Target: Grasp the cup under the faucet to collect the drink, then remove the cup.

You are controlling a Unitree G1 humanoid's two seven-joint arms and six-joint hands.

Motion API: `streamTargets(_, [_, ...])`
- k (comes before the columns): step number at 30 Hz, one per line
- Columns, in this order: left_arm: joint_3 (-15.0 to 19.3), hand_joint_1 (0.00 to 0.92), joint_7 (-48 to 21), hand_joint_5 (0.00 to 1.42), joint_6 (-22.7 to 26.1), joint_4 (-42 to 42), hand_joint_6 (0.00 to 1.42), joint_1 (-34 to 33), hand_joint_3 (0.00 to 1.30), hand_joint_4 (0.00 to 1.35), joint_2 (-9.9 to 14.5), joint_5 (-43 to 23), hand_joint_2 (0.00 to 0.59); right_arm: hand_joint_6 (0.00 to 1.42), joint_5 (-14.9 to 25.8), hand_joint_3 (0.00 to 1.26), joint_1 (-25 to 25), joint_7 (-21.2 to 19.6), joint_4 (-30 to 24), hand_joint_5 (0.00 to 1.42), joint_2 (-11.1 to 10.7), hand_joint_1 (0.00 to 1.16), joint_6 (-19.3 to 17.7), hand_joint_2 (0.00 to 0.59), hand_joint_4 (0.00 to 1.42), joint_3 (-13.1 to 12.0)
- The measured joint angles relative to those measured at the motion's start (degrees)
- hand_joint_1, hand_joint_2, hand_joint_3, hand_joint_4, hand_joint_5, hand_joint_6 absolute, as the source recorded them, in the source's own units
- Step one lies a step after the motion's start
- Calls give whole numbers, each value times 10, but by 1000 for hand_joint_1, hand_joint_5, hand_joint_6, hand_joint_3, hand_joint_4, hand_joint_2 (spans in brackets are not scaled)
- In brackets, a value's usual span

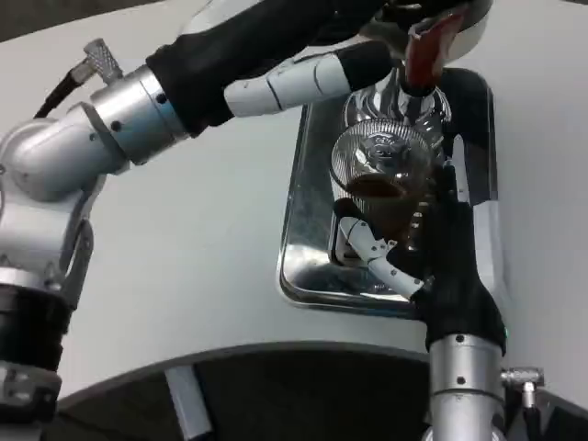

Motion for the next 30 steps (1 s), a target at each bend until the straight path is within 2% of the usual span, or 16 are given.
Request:
streamTargets(15, [50, 0, 0, 299, 10, -48, 385, 62, 301, 248, 10, -31, 138, 156, 1, 4, -13, -11, 28, 112, 1, 720, -19, 244, 32, 0])
streamTargets(30, [78, 0, 0, 315, 25, -67, 405, 130, 317, 275, 43, -46, 136, 248, 3, 91, -33, -14, 62, 203, 6, 710, -35, 242, 128, -2])
